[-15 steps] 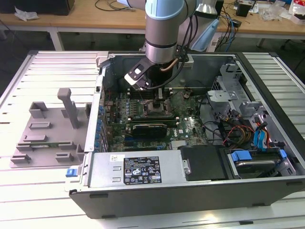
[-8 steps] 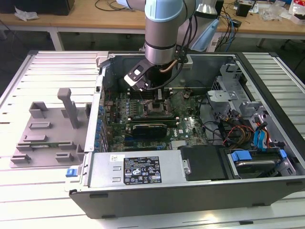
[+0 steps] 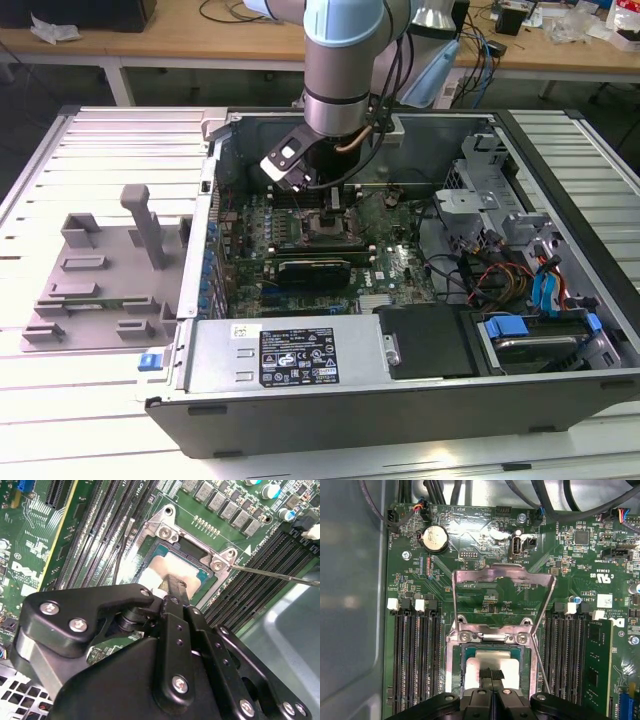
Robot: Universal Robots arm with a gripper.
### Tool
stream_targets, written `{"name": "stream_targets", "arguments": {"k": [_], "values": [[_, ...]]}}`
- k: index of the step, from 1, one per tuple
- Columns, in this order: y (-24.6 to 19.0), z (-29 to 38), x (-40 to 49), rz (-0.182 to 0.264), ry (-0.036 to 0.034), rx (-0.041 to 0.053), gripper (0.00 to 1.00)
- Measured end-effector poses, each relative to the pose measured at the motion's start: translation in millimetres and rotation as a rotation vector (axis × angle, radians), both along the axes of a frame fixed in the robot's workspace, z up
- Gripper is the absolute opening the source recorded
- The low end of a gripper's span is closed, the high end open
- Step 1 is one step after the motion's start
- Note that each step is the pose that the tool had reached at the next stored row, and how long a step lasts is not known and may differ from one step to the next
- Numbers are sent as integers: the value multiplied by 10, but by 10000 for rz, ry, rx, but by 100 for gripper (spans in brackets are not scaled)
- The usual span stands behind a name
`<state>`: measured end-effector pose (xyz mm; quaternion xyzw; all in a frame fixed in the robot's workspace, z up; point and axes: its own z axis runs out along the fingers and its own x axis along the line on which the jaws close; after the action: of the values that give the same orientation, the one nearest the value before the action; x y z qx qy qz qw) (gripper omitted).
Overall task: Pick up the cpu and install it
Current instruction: 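Place the cpu into insertion slot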
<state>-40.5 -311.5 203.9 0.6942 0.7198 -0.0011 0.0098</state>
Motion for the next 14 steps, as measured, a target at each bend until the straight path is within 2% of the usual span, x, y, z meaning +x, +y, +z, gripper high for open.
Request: {"name": "stream_targets", "arguments": {"k": [5,9,12,14], "values": [[-3,3,-1,0,2,-6,11],[-2,69,0,-1,1,-5,11],[-3,69,0,0,2,-6,11],[-5,30,3,2,2,-4,11]]}}
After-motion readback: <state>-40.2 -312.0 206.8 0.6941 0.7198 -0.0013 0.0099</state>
